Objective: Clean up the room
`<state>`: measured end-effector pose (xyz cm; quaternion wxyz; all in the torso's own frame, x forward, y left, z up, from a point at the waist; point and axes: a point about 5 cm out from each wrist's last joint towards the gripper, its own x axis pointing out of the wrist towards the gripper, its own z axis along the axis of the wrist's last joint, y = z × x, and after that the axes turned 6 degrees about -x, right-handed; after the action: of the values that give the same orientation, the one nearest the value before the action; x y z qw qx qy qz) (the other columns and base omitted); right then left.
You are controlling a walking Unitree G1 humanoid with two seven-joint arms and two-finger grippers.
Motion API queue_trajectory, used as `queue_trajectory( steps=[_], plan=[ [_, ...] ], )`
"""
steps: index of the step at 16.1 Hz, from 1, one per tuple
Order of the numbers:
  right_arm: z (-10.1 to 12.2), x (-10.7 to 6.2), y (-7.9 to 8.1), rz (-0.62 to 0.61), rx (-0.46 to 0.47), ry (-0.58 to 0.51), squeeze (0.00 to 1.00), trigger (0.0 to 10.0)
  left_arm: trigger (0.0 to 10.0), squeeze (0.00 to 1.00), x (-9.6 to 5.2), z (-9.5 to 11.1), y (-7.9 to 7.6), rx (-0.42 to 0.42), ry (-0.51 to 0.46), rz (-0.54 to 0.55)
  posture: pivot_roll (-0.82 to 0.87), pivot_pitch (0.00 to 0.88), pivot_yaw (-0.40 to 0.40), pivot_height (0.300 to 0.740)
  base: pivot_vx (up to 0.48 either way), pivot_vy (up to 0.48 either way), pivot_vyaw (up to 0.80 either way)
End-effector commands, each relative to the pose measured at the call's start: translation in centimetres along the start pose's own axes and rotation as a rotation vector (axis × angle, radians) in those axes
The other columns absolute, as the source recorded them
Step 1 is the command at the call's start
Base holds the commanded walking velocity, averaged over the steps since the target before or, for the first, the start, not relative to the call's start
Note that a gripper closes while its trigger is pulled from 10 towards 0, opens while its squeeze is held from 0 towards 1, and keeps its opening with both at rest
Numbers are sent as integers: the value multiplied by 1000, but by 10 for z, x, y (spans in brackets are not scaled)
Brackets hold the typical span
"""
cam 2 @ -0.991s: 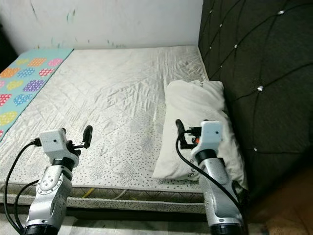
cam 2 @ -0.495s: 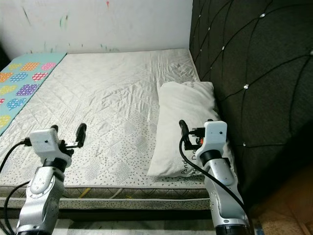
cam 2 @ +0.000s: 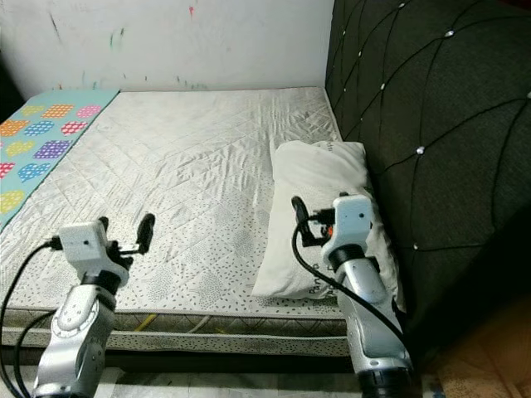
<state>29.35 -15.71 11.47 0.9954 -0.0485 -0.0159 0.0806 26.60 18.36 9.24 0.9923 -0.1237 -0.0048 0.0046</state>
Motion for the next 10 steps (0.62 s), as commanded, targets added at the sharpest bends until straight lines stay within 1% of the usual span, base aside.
queue_trajectory(
  steps=[1,2,3,7,8,10],
  plan=[
    [0,-1,0,-6,-1,3,0,10000,10000,0,-2,1,-1,1,10,-14,-191,0,49,740,0,0,0],
    [-1,-2,1,-5,0,7,0,10000,10000,0,-3,1,-1,0,11,-12,-189,0,44,740,0,0,0],
    [0,-3,4,13,0,11,0,10000,10000,0,-7,-1,2,-21,20,13,-184,0,27,740,0,0,0],
    [0,-2,1,3,-9,18,0,10000,10000,0,-10,5,1,-41,14,27,-173,0,21,740,0,0,0],
    [1,-1,0,-2,-12,18,0,10000,10000,0,-10,6,0,-39,10,23,-175,0,22,740,0,0,0],
    [1,-2,-1,-3,-18,22,0,10000,10000,0,-11,7,-5,-63,25,-12,-176,0,26,740,0,0,0]
  ],
)
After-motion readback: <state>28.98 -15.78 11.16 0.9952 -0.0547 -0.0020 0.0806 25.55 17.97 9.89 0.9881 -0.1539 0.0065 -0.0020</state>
